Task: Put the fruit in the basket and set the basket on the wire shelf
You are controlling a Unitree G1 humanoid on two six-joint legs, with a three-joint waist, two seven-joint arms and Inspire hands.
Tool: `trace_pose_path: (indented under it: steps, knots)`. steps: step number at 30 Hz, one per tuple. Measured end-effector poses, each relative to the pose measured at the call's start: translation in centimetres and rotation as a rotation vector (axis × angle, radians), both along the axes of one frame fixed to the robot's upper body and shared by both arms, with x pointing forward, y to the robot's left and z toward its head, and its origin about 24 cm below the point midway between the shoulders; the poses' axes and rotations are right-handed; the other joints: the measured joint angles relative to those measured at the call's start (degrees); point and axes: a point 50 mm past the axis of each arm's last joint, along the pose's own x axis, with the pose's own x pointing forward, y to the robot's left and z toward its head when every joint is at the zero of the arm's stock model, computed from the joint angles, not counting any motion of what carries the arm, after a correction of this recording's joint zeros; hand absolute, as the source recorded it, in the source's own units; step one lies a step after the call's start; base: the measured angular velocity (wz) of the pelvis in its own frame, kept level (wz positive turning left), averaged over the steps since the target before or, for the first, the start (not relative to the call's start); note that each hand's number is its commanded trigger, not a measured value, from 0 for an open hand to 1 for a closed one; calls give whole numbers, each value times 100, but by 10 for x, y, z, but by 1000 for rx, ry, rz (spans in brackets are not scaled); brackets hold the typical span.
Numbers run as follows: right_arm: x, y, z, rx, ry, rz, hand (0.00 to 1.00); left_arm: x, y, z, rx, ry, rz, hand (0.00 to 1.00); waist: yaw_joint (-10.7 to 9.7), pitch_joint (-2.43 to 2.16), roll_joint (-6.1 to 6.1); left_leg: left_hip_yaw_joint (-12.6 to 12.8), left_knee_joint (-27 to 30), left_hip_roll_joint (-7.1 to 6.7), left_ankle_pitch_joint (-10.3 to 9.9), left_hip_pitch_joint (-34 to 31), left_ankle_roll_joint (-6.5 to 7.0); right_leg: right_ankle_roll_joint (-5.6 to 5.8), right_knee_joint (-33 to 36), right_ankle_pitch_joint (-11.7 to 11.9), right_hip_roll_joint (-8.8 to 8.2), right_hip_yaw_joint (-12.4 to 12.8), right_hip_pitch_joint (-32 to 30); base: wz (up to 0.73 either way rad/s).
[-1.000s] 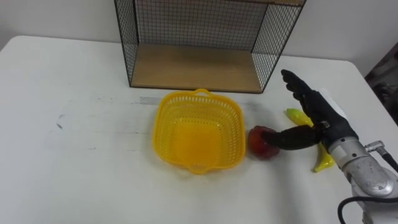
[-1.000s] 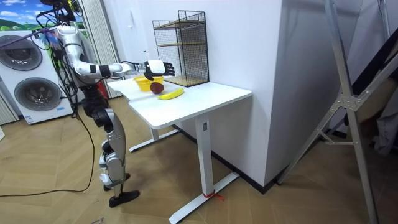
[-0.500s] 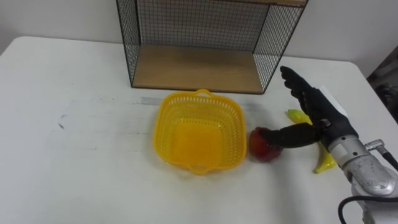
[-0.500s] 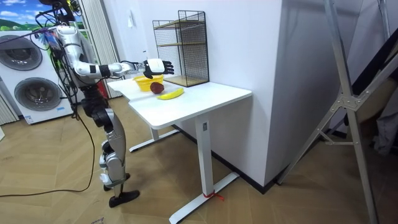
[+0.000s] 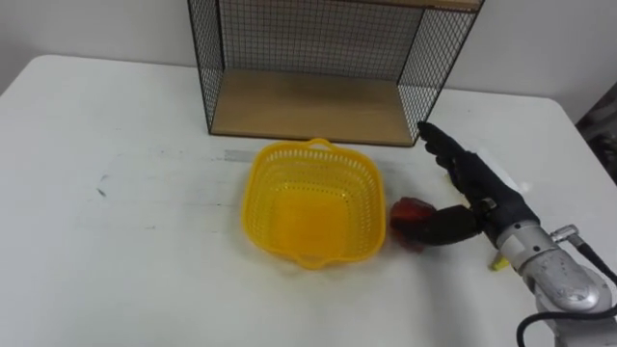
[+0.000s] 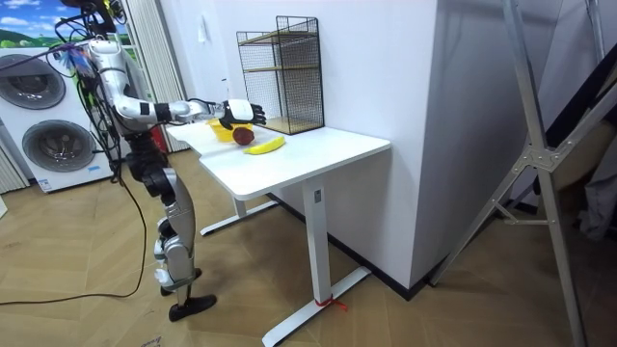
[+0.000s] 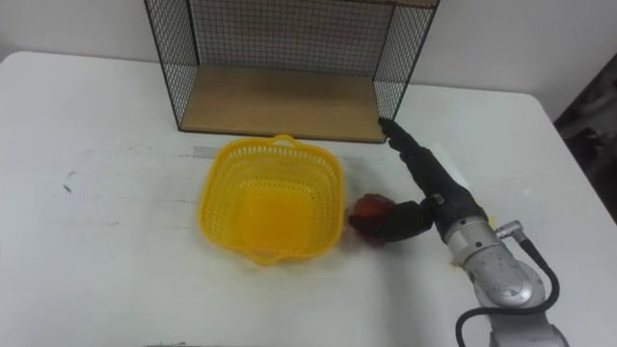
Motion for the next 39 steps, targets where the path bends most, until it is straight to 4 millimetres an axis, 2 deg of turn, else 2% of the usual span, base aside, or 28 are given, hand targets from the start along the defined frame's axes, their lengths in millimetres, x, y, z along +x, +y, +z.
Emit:
trace_pose_path:
  steps: [5,11,16,19,32,39]
  knots:
    - [0,1,-1,-3,9,14,0,7,0,1,1,-26,-6,0,-2,-31,60,1,1,0,1,5,1,0,-1,0,-2,2,0,0]
    - [-2,3,-3,-17,21,26,0,14,-1,2,-2,-54,-14,0,1,-47,22,0,19,-4,3,20,2,-1,-2,0,-4,19,7,0]
    - [-5,1,-13,-18,62,16,0,15,-1,2,-4,-55,-19,0,3,-25,-16,0,19,-3,2,45,2,-2,-2,1,-1,40,18,0]
    - [-6,-1,-18,-18,83,7,0,14,-1,2,-4,-54,-19,0,5,9,-38,0,13,0,2,4,2,-4,-1,4,4,52,4,0]
    - [-6,-1,-19,-60,89,11,0,14,-1,2,-4,-55,-17,0,39,4,-40,5,1,-4,2,5,2,-6,-5,10,11,100,-40,0]
    - [-7,-2,-22,-69,99,9,0,14,-1,2,-4,-54,-16,0,124,0,-46,8,3,-3,2,-2,2,-6,2,10,12,109,-51,0]
